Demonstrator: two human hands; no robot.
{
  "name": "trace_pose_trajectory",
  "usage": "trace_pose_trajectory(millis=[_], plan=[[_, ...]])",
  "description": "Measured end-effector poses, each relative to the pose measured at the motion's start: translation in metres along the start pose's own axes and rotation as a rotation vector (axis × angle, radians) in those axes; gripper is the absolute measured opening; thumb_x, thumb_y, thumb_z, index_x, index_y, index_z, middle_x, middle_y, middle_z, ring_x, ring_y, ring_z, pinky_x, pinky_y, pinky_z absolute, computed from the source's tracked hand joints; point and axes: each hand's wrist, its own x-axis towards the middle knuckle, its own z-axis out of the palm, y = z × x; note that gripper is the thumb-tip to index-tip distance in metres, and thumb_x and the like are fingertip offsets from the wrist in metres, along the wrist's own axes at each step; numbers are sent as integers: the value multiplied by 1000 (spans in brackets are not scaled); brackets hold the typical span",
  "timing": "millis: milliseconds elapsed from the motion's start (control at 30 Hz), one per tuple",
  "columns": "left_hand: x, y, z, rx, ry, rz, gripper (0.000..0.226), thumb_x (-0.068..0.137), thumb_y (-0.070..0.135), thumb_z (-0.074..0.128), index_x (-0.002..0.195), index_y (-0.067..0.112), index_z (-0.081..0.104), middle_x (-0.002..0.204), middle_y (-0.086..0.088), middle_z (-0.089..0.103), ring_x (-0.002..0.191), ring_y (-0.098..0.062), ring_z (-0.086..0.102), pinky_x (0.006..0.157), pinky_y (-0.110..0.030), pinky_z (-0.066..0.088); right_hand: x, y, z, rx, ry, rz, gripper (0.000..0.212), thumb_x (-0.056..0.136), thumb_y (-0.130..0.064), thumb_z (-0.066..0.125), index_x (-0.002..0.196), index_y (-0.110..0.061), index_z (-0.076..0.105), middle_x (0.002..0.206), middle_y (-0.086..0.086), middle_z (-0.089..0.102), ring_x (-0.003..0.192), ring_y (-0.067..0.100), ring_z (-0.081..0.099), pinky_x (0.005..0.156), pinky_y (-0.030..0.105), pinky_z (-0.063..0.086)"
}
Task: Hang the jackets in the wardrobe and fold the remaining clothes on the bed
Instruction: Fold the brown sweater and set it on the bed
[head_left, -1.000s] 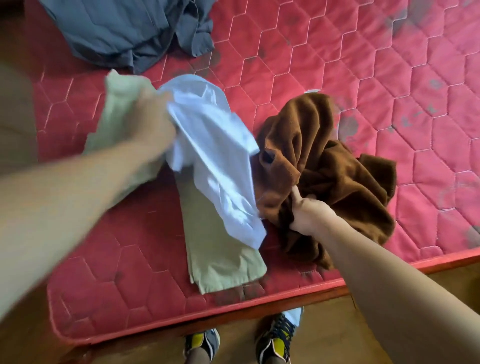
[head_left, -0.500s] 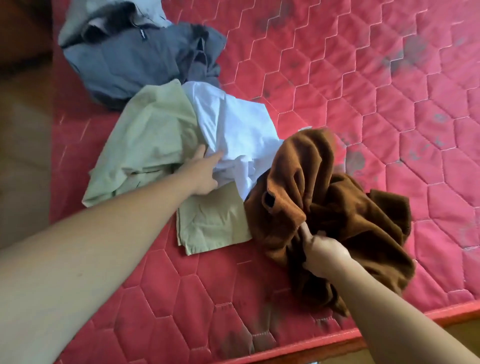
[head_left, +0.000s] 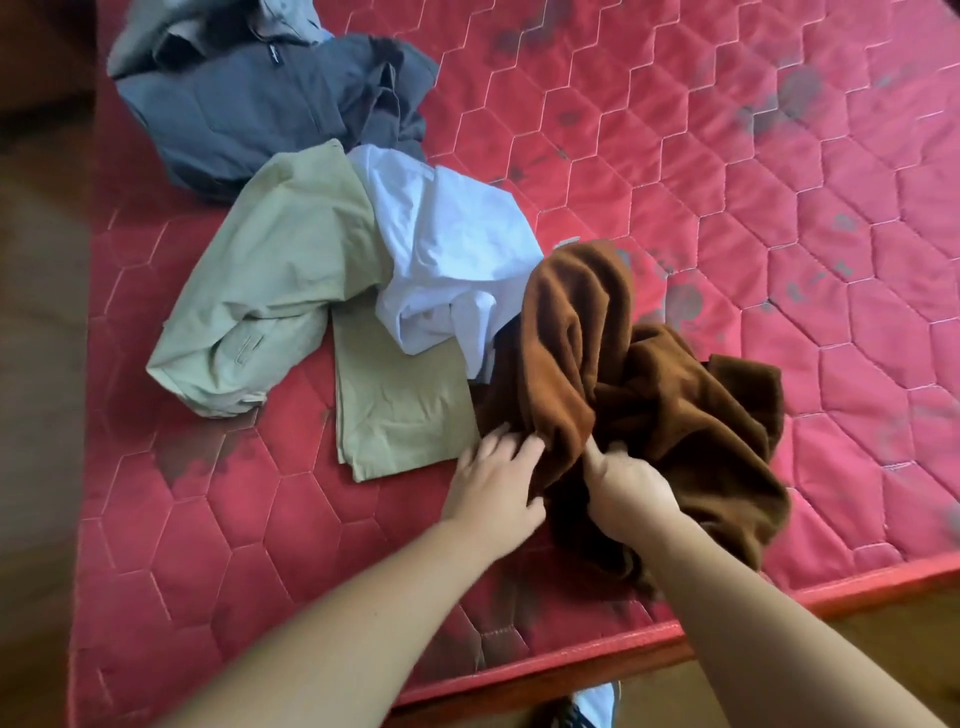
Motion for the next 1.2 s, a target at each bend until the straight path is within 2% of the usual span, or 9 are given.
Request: trace_pose_trajectory(millis=[133, 267, 367, 467, 600, 667, 800, 1000, 1200], plan=[[-26, 21, -1, 5, 36, -86, 37, 87, 48, 61, 117, 26, 61, 119, 0, 53, 118, -26, 45, 96, -39, 42, -60, 3, 8, 293, -46, -8, 81, 90, -25, 57, 158, -29, 12, 118, 14, 54, 100, 41, 65, 85, 43, 53], [-63, 37, -34, -141, 12, -138, 46, 75, 55, 59, 103, 21, 70, 125, -2, 38, 121, -25, 32, 97, -34, 33, -129, 11, -5, 410, -125, -23, 83, 83, -36, 62, 152, -40, 17, 115, 6, 49, 103, 35, 62, 89, 40, 52], [-96, 56, -89, -338, -1, -140, 52, 72, 54, 54, 104, 17, 71, 129, 5, 47, 122, -20, 39, 97, -27, 31, -165, 15, -43, 540, -124, -19, 79, 80, -51, 65, 148, -40, 26, 119, 7, 55, 110, 32, 60, 95, 39, 49], [-136, 84, -156, -699, 74, -135, 39, 68, 45, 56, 100, 29, 70, 111, 18, 63, 104, -11, 60, 91, -27, 47, -202, 9, -91, 584, -61, -43, 80, 79, -45, 69, 148, -32, 32, 120, 10, 57, 112, 32, 59, 94, 35, 47], [-184, 125, -249, -932, 246, -48, 32, 68, 36, 59, 98, 40, 67, 97, 8, 72, 93, -9, 66, 83, -20, 49, -243, -9, -161, 641, 27, -120, 94, 74, -31, 77, 154, -28, 29, 129, 10, 50, 121, 31, 50, 101, 34, 41], [-199, 141, -292, -1038, 326, -29, 29, 69, 35, 63, 97, 36, 69, 91, 5, 73, 88, -12, 68, 81, -22, 52, -260, -21, -193, 645, 119, -180, 83, 75, -30, 77, 148, -24, 38, 131, 9, 53, 119, 28, 50, 101, 40, 42], [-208, 160, -366, -1284, 313, -65, 32, 75, 32, 71, 97, 10, 73, 99, -15, 75, 90, -18, 72, 83, -28, 55, -287, -43, -251, 729, 361, -158, 14, 86, -20, 55, 99, -26, 55, 93, 1, 67, 88, 30, 64, 74, 43, 51], [-206, 133, -439, -1102, 77, 63, 59, 78, 49, 76, 125, 20, 57, 120, -6, 69, 114, -17, 67, 103, -36, 50, -307, -61, -352, 1020, 653, -86, 18, 83, -24, 39, 90, -19, 55, 82, -3, 63, 75, 9, 57, 73, 41, 48], [-214, 141, -463, -1314, 26, -51, 42, 71, 33, 78, 108, 17, 65, 97, -6, 77, 94, -21, 74, 76, -31, 58, -303, -55, -427, 776, 688, -147, 9, 91, -18, 47, 87, -25, 51, 86, -4, 60, 84, 15, 57, 72, 37, 40]])
